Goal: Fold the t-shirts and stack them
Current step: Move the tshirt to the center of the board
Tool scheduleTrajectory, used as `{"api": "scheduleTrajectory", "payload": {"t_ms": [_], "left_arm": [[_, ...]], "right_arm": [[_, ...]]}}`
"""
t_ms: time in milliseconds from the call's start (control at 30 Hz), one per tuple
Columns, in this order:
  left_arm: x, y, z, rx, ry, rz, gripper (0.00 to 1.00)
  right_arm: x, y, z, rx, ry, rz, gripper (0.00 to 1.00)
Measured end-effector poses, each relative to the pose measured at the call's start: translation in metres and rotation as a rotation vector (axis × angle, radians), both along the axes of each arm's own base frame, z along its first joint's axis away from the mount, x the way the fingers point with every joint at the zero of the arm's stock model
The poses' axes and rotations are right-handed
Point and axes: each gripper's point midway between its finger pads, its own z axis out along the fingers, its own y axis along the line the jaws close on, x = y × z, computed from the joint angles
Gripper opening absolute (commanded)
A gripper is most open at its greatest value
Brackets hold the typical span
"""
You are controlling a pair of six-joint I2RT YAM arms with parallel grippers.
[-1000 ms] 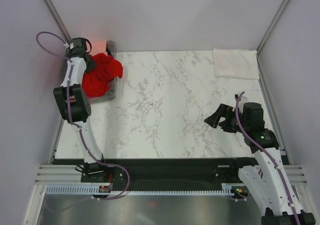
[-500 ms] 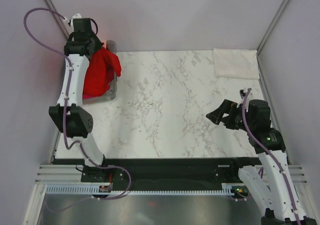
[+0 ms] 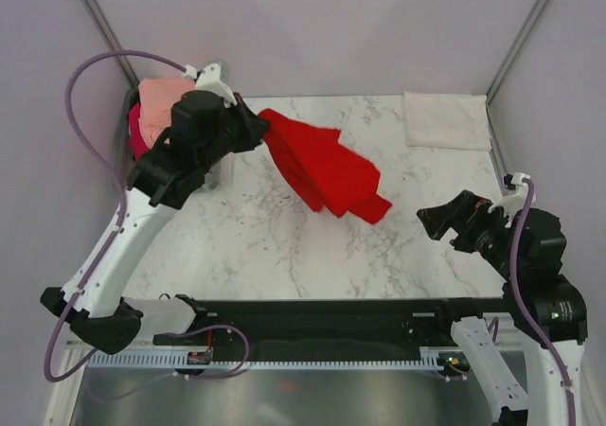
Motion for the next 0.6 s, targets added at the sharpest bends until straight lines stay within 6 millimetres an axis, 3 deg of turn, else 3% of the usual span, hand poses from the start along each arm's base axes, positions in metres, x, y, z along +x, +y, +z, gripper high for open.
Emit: {"api": "scheduleTrajectory", "payload": {"t_ms": [67, 100, 200, 333, 433, 500, 600], "left_arm": [[0.0, -0.003, -0.046, 0.051, 0.096, -0.007, 0.23], [-0.001, -0.004, -0.075, 0.084, 0.158, -0.014, 0.55], [-0.007, -0.015, -0.149, 0.158, 0.346, -0.072, 0.84], [-0.019, -0.035, -0.219, 0.218, 0.542, -0.164, 0.88], [-0.043, -0.029, -0.254, 0.272, 0.634, -0.183, 0.87], [-0.057, -0.02, -0.261, 0.284, 0.65, -0.183, 0.86], [-0.073, -0.007, -0.252, 0.269, 0.615, -0.175, 0.84]], "right_arm": [[-0.002, -0.005, -0.008, -0.011, 0.036, -0.032, 0.98], [-0.003, -0.007, -0.012, -0.015, 0.055, -0.042, 0.98], [-0.003, -0.012, -0.023, -0.024, 0.111, -0.071, 0.98], [-0.003, -0.01, -0.044, -0.027, 0.177, -0.063, 0.96], [-0.005, 0.001, -0.076, -0.009, 0.267, -0.003, 0.95], [-0.009, 0.006, -0.098, -0.003, 0.334, 0.024, 0.95], [-0.014, 0.011, -0.123, 0.007, 0.415, 0.059, 0.95]]}}
